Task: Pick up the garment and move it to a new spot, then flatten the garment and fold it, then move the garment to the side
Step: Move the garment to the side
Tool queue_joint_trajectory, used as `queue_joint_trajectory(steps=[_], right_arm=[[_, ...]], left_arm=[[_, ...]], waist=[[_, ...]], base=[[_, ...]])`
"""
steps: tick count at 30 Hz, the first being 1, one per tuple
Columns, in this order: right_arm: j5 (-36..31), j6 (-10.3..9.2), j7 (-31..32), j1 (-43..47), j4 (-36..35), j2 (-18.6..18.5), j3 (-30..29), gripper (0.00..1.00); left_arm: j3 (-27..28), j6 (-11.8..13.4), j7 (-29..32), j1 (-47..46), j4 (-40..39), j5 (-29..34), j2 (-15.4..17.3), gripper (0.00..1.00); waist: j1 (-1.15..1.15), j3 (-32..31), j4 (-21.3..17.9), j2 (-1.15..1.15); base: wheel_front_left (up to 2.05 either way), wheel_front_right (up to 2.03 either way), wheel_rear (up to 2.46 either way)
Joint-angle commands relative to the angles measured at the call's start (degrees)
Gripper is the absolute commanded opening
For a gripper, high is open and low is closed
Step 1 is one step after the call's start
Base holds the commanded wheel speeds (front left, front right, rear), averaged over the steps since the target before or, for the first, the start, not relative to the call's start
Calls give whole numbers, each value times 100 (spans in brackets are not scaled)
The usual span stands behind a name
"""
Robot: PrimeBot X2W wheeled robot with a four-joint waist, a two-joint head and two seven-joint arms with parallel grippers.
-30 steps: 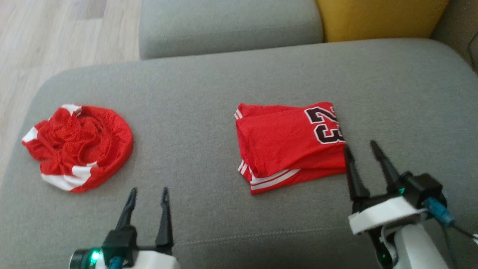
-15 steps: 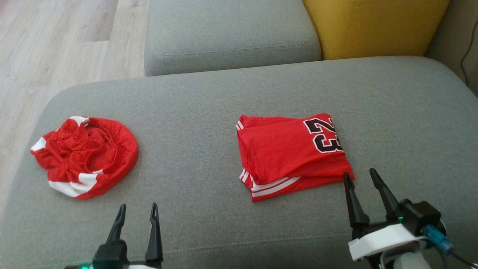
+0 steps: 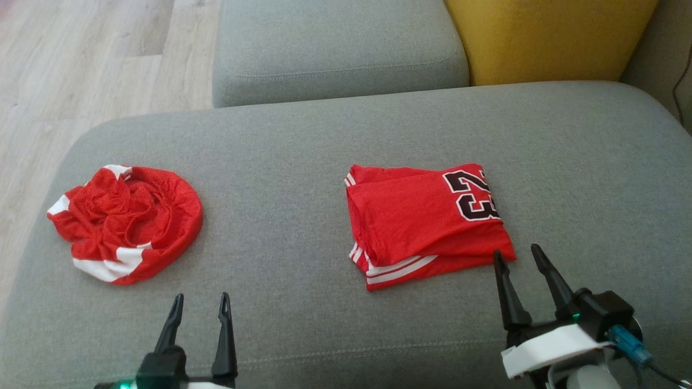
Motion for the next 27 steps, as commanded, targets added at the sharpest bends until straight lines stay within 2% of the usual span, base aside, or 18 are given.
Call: queue_joint_trajectory(steps=[1, 12, 18, 23, 27], right_arm=[[-66, 20, -64, -210, -175, -39, 156, 100], [-78, 20, -64, -322, -95, -91, 232, 100], [-42, 20, -64, -943, 182, -127, 84, 100], [-167, 20, 11, -1833, 1338, -268, -460, 100], [-353, 20, 481, -2690, 2252, -500, -849, 100]], left_arm=[[244, -10, -70, -237, -167, 58, -60, 100], [268, -98, -70, -260, -172, 138, -118, 100], [241, -144, -70, -385, -244, 179, -137, 100], [56, -266, -70, -592, -262, 240, -155, 100], [-148, -364, -70, -883, -277, 308, -170, 100]], waist=[[0, 6, 1, 0], [0, 117, 34, 0], [0, 392, 83, 0], [0, 722, 234, 0], [0, 1153, 378, 0]], base=[[0, 0, 0], [0, 0, 0], [0, 0, 0], [0, 0, 0], [0, 0, 0]])
